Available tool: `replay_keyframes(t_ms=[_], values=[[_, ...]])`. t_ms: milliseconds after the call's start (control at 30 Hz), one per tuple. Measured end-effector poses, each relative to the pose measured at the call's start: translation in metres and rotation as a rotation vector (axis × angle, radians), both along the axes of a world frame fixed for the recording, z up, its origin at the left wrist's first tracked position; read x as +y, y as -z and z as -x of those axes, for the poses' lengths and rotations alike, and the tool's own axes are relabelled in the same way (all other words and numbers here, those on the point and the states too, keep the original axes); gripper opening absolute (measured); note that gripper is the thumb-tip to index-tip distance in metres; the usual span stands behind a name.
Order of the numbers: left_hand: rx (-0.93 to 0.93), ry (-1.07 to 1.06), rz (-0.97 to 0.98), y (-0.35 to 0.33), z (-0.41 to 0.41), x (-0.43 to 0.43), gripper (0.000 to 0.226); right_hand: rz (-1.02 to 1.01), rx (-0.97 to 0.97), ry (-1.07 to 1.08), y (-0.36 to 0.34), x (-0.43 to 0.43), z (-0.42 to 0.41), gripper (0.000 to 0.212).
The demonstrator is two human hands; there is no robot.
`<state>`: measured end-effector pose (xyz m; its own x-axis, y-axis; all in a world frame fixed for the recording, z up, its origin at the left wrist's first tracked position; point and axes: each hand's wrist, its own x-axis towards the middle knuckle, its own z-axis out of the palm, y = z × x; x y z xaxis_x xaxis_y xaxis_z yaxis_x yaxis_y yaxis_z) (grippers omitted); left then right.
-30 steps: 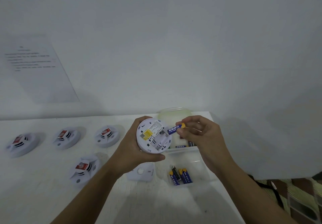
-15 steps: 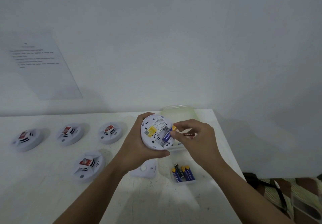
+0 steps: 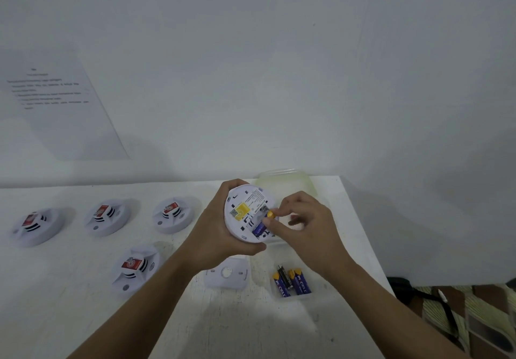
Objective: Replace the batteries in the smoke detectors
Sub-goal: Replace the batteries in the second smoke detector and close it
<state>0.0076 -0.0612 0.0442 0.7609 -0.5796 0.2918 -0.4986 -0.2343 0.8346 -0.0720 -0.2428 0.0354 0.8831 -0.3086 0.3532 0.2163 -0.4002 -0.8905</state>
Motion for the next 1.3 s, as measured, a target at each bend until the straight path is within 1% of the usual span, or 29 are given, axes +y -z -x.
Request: replay_keyframes(t_ms=[67, 100, 167, 233, 300, 367, 433, 467, 533, 600, 633, 667, 733, 800, 833, 967, 1100, 1233, 1300], values=[[0.008, -0.006, 0.009, 0.000, -0.002, 0.000, 0.090, 0.064, -0.024, -0.028, 0.005, 0.002, 0.003, 0.009], [0.016, -0.006, 0.016, 0.001, -0.002, -0.001, 0.089, 0.081, -0.017, -0.050, 0.008, 0.004, 0.005, 0.011], [0.042, 0.004, 0.027, 0.005, -0.004, -0.001, 0.089, 0.122, -0.002, -0.070, 0.013, 0.008, 0.008, 0.023], [0.062, 0.016, 0.020, 0.007, -0.004, -0.002, 0.091, 0.028, 0.048, -0.095, 0.010, 0.002, 0.006, 0.032], [0.081, 0.031, 0.010, 0.007, -0.007, -0.003, 0.092, -0.067, 0.112, -0.125, 0.004, -0.011, -0.002, 0.032], [0.094, 0.029, 0.014, 0.006, -0.010, -0.004, 0.093, -0.163, 0.155, -0.145, 0.003, -0.024, -0.010, 0.024], [0.096, 0.008, 0.022, 0.005, -0.015, -0.003, 0.093, -0.193, 0.150, -0.075, 0.009, -0.034, -0.019, 0.013], [0.098, -0.005, 0.026, 0.005, -0.018, -0.002, 0.093, -0.164, 0.150, -0.017, 0.014, -0.038, -0.024, 0.010], [0.101, -0.029, 0.028, 0.006, -0.023, 0.002, 0.093, -0.030, 0.206, 0.047, 0.026, -0.046, -0.037, 0.009], [0.109, -0.051, 0.025, 0.009, -0.028, 0.006, 0.094, 0.166, 0.317, 0.016, 0.037, -0.050, -0.050, 0.007], [0.115, -0.059, 0.022, 0.010, -0.030, 0.008, 0.094, 0.254, 0.381, -0.025, 0.041, -0.051, -0.056, 0.004], [0.120, -0.066, 0.018, 0.012, -0.032, 0.010, 0.094, 0.330, 0.438, -0.069, 0.045, -0.051, -0.062, 0.005], [0.131, -0.073, 0.016, 0.016, -0.035, 0.012, 0.094, 0.461, 0.533, -0.132, 0.052, -0.049, -0.072, 0.021], [0.141, -0.076, 0.016, 0.019, -0.038, 0.015, 0.093, 0.554, 0.634, -0.158, 0.056, -0.046, -0.081, 0.038], [0.144, -0.078, 0.016, 0.021, -0.039, 0.015, 0.093, 0.585, 0.674, -0.162, 0.057, -0.044, -0.084, 0.042], [0.158, -0.068, 0.022, 0.027, -0.041, 0.016, 0.093, 0.575, 0.717, -0.181, 0.057, -0.041, -0.094, 0.043], [0.161, -0.049, 0.015, 0.028, -0.043, 0.013, 0.093, 0.539, 0.737, -0.215, 0.058, -0.043, -0.098, 0.032], [0.158, -0.039, 0.013, 0.026, -0.044, 0.011, 0.093, 0.479, 0.692, -0.197, 0.059, -0.042, -0.094, 0.025], [0.156, -0.038, 0.014, 0.024, -0.043, 0.010, 0.093, 0.411, 0.649, -0.178, 0.058, -0.044, -0.090, 0.024]])
